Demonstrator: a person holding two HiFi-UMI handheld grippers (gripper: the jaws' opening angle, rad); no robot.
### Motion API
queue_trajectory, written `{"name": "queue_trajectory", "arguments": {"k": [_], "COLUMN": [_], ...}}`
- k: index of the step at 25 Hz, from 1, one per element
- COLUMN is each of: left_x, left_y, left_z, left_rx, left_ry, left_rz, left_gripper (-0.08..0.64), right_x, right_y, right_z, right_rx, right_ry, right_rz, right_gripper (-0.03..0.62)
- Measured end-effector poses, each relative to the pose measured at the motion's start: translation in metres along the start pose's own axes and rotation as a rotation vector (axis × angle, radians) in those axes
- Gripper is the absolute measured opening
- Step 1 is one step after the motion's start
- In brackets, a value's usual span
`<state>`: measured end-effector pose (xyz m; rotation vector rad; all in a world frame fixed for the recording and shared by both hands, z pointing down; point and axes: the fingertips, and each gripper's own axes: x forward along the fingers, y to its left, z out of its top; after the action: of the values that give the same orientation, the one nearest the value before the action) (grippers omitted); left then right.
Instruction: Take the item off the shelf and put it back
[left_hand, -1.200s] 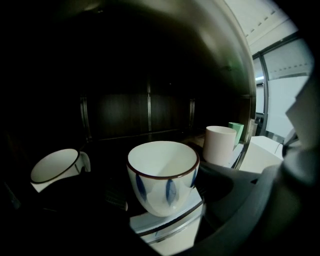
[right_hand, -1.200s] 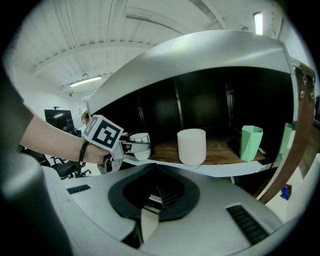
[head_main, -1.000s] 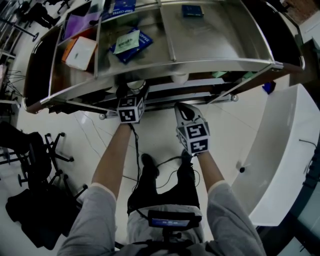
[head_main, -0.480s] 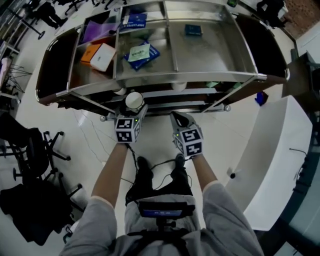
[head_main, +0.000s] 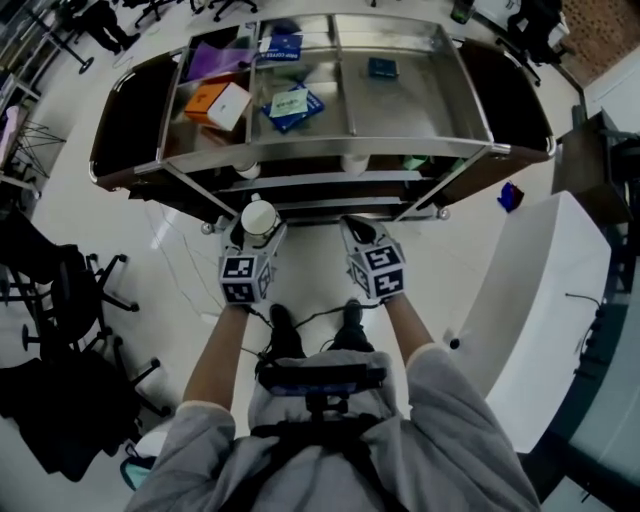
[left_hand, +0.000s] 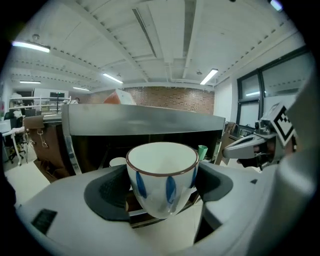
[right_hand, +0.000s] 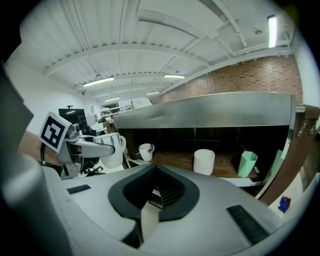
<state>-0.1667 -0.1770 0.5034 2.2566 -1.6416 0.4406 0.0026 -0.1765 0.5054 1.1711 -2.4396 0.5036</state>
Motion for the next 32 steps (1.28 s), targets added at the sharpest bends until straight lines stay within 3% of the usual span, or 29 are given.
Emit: {"name": "queue_trajectory", "arguments": {"k": [6, 12, 32], "left_x": [-0.038, -0.061, -0.076], "left_y": [0.002, 0.009, 0.018], "left_z": [0.010, 0.008, -0.003], "left_rx": [-0.008, -0.005, 0.003], "left_ry": [-0.042, -0.042, -0.053], "left_rz": [-0.010, 0.027, 0.050], "left_gripper": [0.399, 0.399, 0.397], "right_x": [-0.017, -0.029, -0.027], "right_y": [0.003, 0.007, 0.008], "right_z": [-0.002, 0.002, -0.007], "right_rx": [0.012, 0.029, 0.058], "right_ry": [-0.006, -0.029, -0.015], "right_rz": [-0.018, -0.031, -0.023], "right_gripper": [0.009, 0.009, 0.009]}}
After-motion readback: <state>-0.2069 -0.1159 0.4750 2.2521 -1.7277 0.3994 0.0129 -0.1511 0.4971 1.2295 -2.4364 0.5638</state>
